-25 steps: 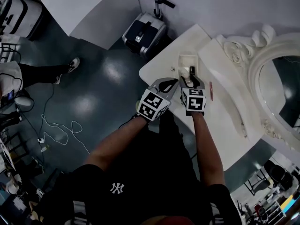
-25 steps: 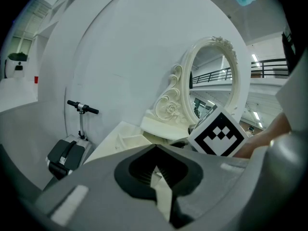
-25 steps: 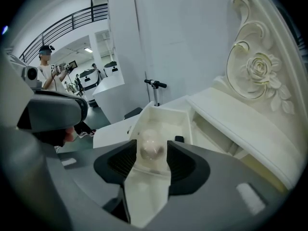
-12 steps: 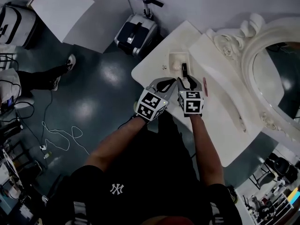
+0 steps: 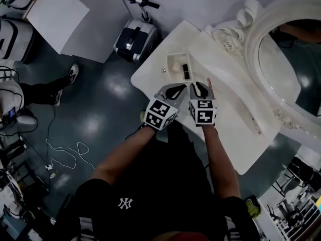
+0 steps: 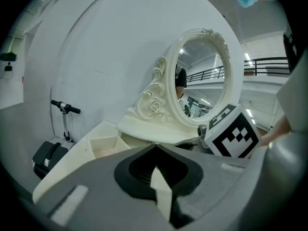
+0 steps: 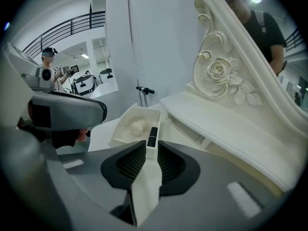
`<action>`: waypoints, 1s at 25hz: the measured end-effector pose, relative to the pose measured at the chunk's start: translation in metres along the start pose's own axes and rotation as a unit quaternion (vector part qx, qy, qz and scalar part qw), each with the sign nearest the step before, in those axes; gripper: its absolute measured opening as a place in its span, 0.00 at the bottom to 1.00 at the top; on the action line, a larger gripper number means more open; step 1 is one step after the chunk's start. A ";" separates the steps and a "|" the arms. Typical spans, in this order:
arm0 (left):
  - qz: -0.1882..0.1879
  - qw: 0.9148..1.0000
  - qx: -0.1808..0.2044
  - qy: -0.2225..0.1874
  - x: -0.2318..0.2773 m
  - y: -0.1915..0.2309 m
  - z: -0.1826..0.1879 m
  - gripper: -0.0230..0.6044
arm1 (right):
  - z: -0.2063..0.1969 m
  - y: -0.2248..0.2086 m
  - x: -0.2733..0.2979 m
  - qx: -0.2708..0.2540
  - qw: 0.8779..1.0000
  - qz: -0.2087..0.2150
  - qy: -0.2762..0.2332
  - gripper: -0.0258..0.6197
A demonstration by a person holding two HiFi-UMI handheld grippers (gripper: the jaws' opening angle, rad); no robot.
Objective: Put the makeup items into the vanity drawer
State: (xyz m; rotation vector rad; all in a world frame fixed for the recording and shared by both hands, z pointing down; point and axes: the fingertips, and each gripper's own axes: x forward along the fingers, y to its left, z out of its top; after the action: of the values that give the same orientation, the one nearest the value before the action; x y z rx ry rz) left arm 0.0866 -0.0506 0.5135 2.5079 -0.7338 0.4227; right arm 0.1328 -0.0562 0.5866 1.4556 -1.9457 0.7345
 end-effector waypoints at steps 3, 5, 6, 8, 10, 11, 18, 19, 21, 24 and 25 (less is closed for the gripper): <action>-0.004 1.000 0.002 0.000 0.006 -0.011 -0.001 0.04 | -0.005 -0.009 -0.008 0.001 1.000 -0.004 -0.002 0.19; -0.007 1.000 0.003 0.002 0.010 -0.018 -0.002 0.04 | -0.008 -0.014 -0.014 0.001 1.000 -0.007 -0.003 0.19; -0.009 1.000 0.003 0.002 0.013 -0.021 -0.003 0.04 | -0.010 -0.016 -0.017 0.001 1.000 -0.008 -0.004 0.18; -0.012 1.000 0.001 0.005 0.018 -0.026 -0.005 0.04 | -0.013 -0.022 -0.023 0.002 1.000 -0.011 -0.008 0.15; -0.014 1.000 -0.001 0.008 0.025 -0.031 -0.008 0.04 | -0.019 -0.030 -0.028 0.005 1.000 -0.016 -0.010 0.11; -0.015 1.000 -0.002 0.009 0.028 -0.034 -0.009 0.04 | -0.022 -0.034 -0.030 0.007 1.000 -0.018 -0.010 0.09; -0.019 1.000 -0.003 0.019 0.052 -0.048 -0.017 0.04 | -0.048 -0.066 -0.032 0.004 0.999 -0.034 0.007 0.08; -0.018 1.000 -0.004 0.020 0.055 -0.049 -0.019 0.04 | -0.050 -0.070 -0.032 0.003 0.999 -0.035 0.010 0.08; -0.017 1.000 -0.005 0.023 0.060 -0.050 -0.021 0.04 | -0.055 -0.075 -0.031 0.000 0.999 -0.037 0.016 0.10; -0.016 0.999 -0.007 0.028 0.067 -0.051 -0.024 0.04 | -0.066 -0.083 -0.028 -0.007 0.999 -0.041 0.030 0.13; -0.015 0.999 -0.009 0.030 0.069 -0.051 -0.026 0.04 | -0.069 -0.085 -0.026 -0.008 0.998 -0.042 0.035 0.14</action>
State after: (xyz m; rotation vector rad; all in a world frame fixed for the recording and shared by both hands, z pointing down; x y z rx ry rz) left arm 0.1676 -0.0286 0.5450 2.4760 -0.6726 0.4762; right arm 0.2298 -0.0099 0.6207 1.4720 -1.8236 0.7201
